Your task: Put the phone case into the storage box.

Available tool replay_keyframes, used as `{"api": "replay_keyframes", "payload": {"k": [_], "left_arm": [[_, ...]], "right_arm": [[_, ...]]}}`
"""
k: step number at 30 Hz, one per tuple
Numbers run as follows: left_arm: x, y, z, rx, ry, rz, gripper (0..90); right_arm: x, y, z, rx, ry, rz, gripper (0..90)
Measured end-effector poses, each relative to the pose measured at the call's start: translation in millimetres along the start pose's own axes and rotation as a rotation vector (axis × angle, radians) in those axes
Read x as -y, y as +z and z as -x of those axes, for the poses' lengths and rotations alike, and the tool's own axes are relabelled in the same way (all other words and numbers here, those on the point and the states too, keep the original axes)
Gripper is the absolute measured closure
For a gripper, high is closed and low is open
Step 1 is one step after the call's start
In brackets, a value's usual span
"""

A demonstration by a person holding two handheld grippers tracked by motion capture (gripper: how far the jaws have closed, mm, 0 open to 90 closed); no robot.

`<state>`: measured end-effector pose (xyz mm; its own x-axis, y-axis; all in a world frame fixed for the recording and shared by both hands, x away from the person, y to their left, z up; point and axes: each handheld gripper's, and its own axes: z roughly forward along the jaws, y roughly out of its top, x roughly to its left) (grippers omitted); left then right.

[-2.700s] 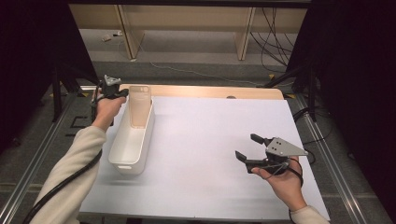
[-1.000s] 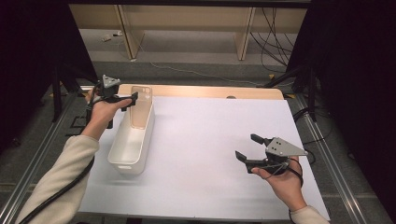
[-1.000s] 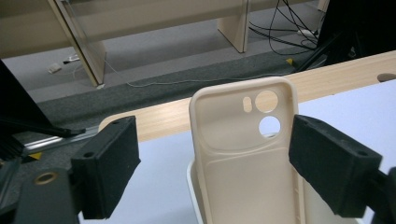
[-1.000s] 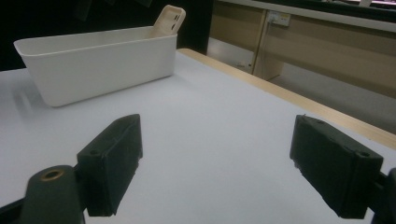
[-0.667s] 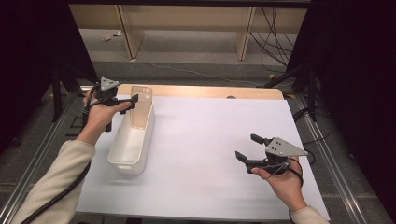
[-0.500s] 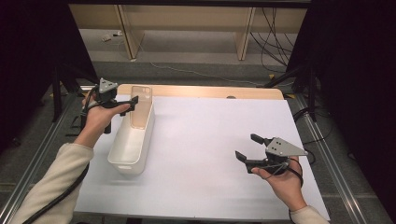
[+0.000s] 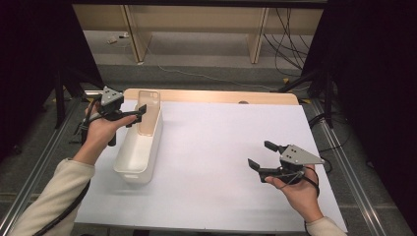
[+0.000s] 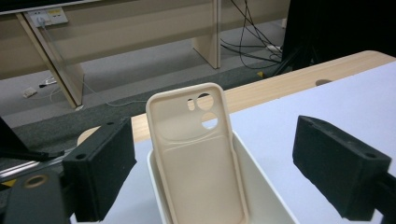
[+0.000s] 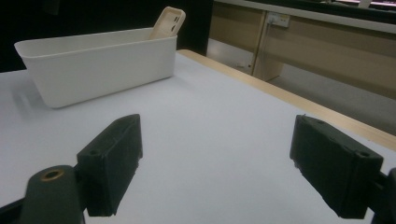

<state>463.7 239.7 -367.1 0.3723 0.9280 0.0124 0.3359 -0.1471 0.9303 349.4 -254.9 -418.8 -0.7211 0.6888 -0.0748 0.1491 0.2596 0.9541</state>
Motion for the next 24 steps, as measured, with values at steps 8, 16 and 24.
{"api": "replay_keyframes", "payload": {"k": [8,16,24], "left_arm": [[1.2,-6.8,4.7,0.013,0.006,0.012,13.4],[4.9,-12.9,10.8,0.035,0.022,0.025,13.9],[10.1,-21.1,15.1,0.047,0.027,0.031,13.9]], "right_arm": [[0.3,1.1,-0.7,0.008,0.002,0.007,18.3],[-0.1,0.4,0.2,0.000,0.002,0.018,18.3],[-0.3,0.1,0.5,0.003,-0.002,0.017,18.2]]}}
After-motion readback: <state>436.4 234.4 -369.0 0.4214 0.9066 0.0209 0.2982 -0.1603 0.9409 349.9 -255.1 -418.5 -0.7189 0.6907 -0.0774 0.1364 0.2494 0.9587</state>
